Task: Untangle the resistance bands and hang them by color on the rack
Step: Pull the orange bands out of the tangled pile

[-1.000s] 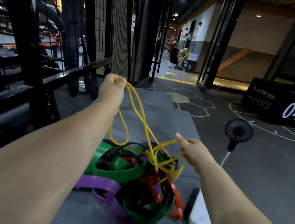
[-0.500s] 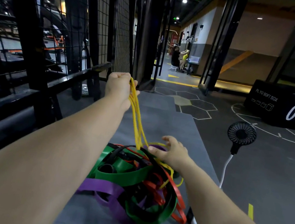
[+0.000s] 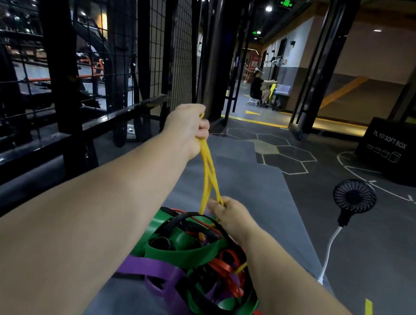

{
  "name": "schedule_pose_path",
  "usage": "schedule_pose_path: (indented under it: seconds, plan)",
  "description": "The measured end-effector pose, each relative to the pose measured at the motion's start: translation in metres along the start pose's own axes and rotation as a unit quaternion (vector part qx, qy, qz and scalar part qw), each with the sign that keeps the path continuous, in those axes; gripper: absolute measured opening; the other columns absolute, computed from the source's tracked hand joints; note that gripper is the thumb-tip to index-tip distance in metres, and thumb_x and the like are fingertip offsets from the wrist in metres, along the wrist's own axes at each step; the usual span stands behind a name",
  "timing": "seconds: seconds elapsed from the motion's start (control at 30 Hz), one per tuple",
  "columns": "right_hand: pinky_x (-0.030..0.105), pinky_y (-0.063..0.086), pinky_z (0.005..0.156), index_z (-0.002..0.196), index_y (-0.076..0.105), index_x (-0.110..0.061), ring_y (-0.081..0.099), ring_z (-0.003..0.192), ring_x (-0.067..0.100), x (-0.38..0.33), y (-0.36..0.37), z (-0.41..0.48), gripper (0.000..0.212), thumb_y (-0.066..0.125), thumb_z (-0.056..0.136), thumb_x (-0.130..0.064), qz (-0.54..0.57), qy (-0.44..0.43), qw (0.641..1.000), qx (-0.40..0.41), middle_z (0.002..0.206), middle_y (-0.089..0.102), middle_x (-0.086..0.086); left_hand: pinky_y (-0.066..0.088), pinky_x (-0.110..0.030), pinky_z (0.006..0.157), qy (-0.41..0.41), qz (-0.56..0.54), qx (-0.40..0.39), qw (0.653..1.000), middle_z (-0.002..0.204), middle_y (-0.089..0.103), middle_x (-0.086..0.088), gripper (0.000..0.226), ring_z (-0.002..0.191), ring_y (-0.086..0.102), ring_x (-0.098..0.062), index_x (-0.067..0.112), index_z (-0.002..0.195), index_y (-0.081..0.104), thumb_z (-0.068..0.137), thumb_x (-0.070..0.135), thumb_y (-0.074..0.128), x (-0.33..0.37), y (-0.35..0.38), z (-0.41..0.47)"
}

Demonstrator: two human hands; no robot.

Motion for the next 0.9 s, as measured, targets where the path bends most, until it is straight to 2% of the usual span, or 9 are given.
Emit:
schedule_pose_path:
  seconds: [0.1, 0.17, 0.33, 0.43, 0.53, 0.63, 0.73, 0.8, 0.9]
  plan:
    - [0.031, 0.04, 0.069, 0.09, 0.066, -0.011, 0.054, 0.079, 0.017, 0.014, -0.011, -0.002, 0.039, 0.059, 0.091, -0.049, 0.001, 0.021, 1.0, 0.006, 0.084, 0.06, 0.002, 0.014, -0.015, 0.034, 0.052, 0.123, 0.015, 0.991, 0.067, 0.033, 0.002, 0.022, 0.044, 0.025, -0.006, 0.018, 0.078, 0.047, 0.096, 0.007, 0.041, 0.003, -0.017, 0.01]
    - [0.031, 0.04, 0.067, 0.083, 0.065, -0.013, 0.052, 0.074, 0.016, 0.023, -0.019, -0.007, 0.041, 0.062, 0.087, -0.054, 0.01, 0.025, 1.0, 0.001, 0.078, 0.057, 0.001, 0.017, -0.015, 0.033, 0.087, 0.197, 0.015, 0.976, 0.066, 0.036, 0.003, 0.019, 0.043, 0.027, -0.006, 0.02, 0.082, 0.049, 0.097, 0.011, 0.043, 0.003, -0.029, 0.015]
    - [0.034, 0.039, 0.07, 0.078, 0.058, -0.017, 0.05, 0.075, 0.02, 0.027, -0.036, -0.012, 0.033, 0.052, 0.097, -0.045, 0.086, -0.016, 0.996, 0.026, 0.076, 0.063, 0.001, 0.027, -0.023, 0.043, 0.152, 0.352, 0.003, 0.924, 0.063, 0.042, 0.004, 0.012, 0.051, 0.036, -0.012, 0.026, 0.082, 0.054, 0.093, 0.024, 0.055, -0.01, -0.05, 0.019]
    - [0.038, 0.038, 0.068, 0.076, 0.05, -0.026, 0.047, 0.07, 0.021, 0.01, -0.043, -0.011, 0.029, 0.047, 0.1, -0.042, 0.107, -0.055, 0.991, 0.052, 0.068, 0.053, 0.0, 0.035, -0.029, 0.056, 0.192, 0.435, -0.036, 0.879, 0.07, 0.048, 0.007, 0.018, 0.061, 0.044, -0.012, 0.023, 0.087, 0.058, 0.087, 0.039, 0.066, -0.024, -0.047, 0.011]
    - [0.035, 0.039, 0.066, 0.078, 0.047, -0.023, 0.043, 0.065, 0.016, -0.014, -0.046, -0.014, 0.029, 0.044, 0.101, -0.04, 0.09, -0.099, 0.99, 0.053, 0.067, 0.045, -0.003, 0.037, -0.027, 0.062, 0.192, 0.494, -0.107, 0.841, 0.084, 0.051, 0.006, 0.028, 0.072, 0.047, -0.009, 0.022, 0.092, 0.059, 0.081, 0.044, 0.071, -0.039, -0.035, 0.0]
    - [0.033, 0.037, 0.063, 0.079, 0.051, -0.025, 0.041, 0.061, 0.013, -0.033, -0.052, -0.012, 0.026, 0.047, 0.1, -0.039, 0.091, -0.139, 0.984, 0.063, 0.065, 0.042, -0.005, 0.038, -0.029, 0.081, 0.161, 0.537, -0.189, 0.806, 0.112, 0.043, -0.002, 0.039, 0.098, 0.047, -0.013, 0.02, 0.107, 0.059, 0.081, 0.047, 0.07, -0.052, -0.026, -0.008]
    - [0.034, 0.033, 0.06, 0.072, 0.055, -0.033, 0.037, 0.059, 0.012, -0.05, -0.058, -0.012, 0.027, 0.049, 0.098, -0.04, 0.128, -0.165, 0.976, 0.052, 0.061, 0.041, -0.006, 0.034, -0.027, 0.083, 0.126, 0.565, -0.244, 0.778, 0.119, 0.038, -0.004, 0.043, 0.101, 0.046, -0.014, 0.021, 0.115, 0.056, 0.083, 0.047, 0.068, -0.058, -0.023, -0.015]
    - [0.031, 0.033, 0.061, 0.075, 0.054, -0.027, 0.038, 0.059, 0.011, -0.059, -0.064, -0.013, 0.028, 0.047, 0.1, -0.037, 0.142, -0.179, 0.972, 0.047, 0.062, 0.043, -0.005, 0.035, -0.028, 0.082, 0.116, 0.577, -0.266, 0.764, 0.117, 0.037, -0.004, 0.038, 0.1, 0.047, -0.015, 0.023, 0.113, 0.057, 0.085, 0.047, 0.066, -0.06, -0.02, -0.017]
    - [0.026, 0.036, 0.063, 0.08, 0.053, -0.018, 0.041, 0.06, 0.01, -0.068, -0.072, -0.017, 0.03, 0.042, 0.103, -0.032, 0.144, -0.187, 0.97, 0.059, 0.065, 0.046, -0.005, 0.034, -0.027, 0.083, 0.135, 0.579, -0.278, 0.755, 0.111, 0.037, -0.004, 0.015, 0.096, 0.044, -0.012, 0.027, 0.091, 0.058, 0.092, 0.042, 0.058, -0.059, -0.015, -0.019]
Point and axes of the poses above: each hand's wrist, its own z-axis towards the middle knuckle, its own y-axis out of the palm, x = y × z, the point moved 4 cm from there along z, towards the middle knuckle
